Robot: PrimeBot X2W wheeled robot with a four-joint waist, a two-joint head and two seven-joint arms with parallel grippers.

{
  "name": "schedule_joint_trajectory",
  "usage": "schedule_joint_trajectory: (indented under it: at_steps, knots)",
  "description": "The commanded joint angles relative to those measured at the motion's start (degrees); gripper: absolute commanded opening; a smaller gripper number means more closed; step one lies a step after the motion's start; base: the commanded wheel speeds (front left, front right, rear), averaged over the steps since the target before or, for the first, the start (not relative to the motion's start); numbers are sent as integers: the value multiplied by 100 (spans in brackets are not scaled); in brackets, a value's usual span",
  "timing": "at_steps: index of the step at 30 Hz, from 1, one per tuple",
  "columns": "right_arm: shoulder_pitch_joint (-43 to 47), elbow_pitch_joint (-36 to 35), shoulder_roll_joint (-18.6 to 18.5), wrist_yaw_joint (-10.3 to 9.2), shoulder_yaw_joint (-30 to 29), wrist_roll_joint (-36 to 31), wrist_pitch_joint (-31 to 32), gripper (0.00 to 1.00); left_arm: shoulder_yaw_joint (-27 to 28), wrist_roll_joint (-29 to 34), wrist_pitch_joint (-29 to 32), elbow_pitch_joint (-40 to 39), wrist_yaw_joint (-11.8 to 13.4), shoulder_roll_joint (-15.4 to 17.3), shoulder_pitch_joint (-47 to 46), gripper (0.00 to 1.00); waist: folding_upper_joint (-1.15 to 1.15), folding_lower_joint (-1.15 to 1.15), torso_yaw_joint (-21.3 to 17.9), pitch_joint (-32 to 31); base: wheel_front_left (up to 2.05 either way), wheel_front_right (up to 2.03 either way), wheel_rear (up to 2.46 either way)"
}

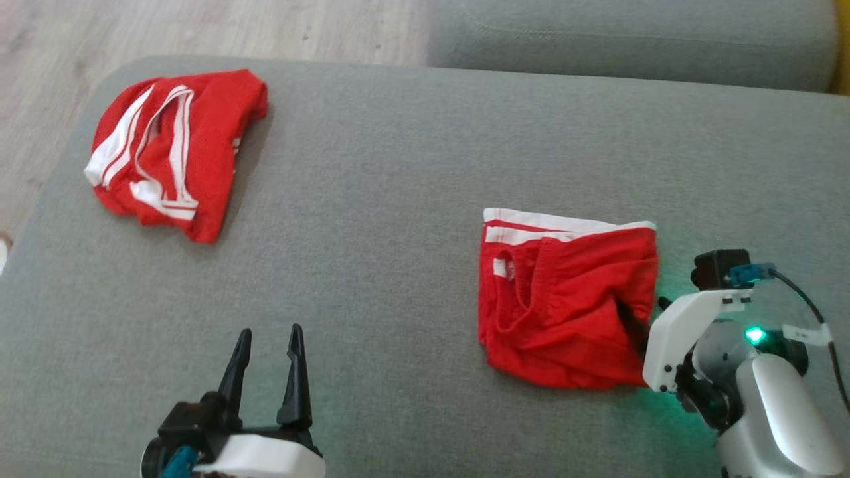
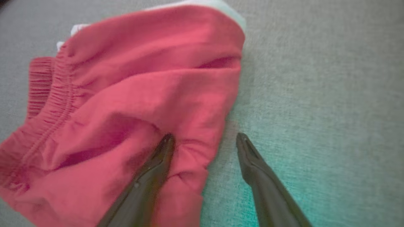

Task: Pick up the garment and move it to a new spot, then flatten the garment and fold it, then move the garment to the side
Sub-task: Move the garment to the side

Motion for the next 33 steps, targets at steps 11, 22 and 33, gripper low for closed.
schedule_joint_trajectory:
  at_steps: [11, 22, 33]
  knots:
    - [-606, 253, -209, -4, 181, 402, -324, 0, 114, 77, -104, -209, 23, 34, -325, 100, 0, -1, -98, 208, 0, 0, 0]
    - [-1189, 161, -789, -4, -20, 149, -881, 0, 40, 217, -43, -489, 64, 102, -585, 100, 0, -1, -1517, 709, 0, 0, 0]
    - [-1647, 45, -757, -4, -168, -4, -1134, 0, -31, 441, 252, -673, 46, 358, -1047, 100, 0, -1, -2852, 1358, 0, 0, 0]
